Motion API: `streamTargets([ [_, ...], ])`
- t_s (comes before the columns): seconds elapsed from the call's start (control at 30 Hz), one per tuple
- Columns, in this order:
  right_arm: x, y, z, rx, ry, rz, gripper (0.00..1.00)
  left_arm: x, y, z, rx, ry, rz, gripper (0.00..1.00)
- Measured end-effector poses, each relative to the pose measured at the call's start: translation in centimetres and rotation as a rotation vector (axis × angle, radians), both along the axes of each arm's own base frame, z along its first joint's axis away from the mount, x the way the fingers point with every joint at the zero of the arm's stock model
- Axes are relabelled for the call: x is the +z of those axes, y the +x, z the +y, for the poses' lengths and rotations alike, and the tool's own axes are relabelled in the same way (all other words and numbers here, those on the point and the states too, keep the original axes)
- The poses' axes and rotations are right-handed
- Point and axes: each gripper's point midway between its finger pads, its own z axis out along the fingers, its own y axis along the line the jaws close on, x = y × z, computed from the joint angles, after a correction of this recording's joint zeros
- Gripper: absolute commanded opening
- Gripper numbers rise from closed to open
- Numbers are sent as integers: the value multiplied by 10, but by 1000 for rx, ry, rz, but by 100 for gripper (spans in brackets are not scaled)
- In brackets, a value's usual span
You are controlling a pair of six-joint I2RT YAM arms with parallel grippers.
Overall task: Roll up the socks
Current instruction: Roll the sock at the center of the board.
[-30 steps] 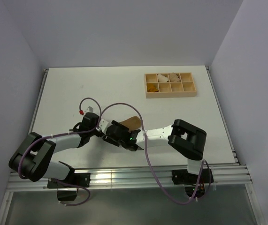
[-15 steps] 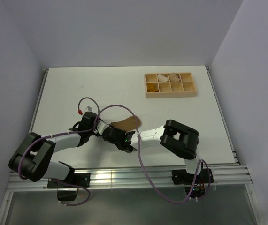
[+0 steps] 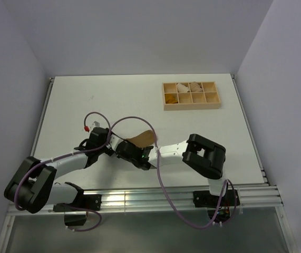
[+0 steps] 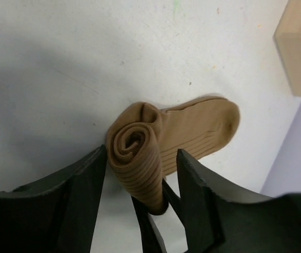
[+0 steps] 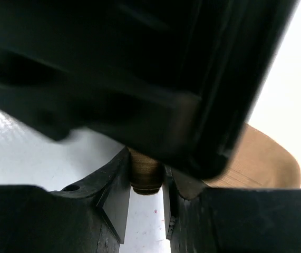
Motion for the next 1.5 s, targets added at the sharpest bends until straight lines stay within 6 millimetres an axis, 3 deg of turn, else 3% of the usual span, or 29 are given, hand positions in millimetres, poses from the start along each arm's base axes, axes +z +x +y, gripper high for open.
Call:
streamTargets([
  [0.1,1,-2,-1,-6,60,77,0,9,0,3,27,-17,-24,67],
  [0.3,5,3,-10,-47,230,279,0,19,2,6,50,-38,-57,68],
  [0.73,10,11,-31,-164,614,705,0,22,3,2,42,-74,-83,67],
  [1.1,10,2,-38,-234,799,915,0,17,2,-11,-9,-113,-77,67],
  [1.3,11,1,-35,-235,827,963,0,1,-7,-25,-64,-119,-25,67],
  [1.5,12,-1,-35,-234,830,977,0,1,-9,-38,-101,-137,-28,66],
])
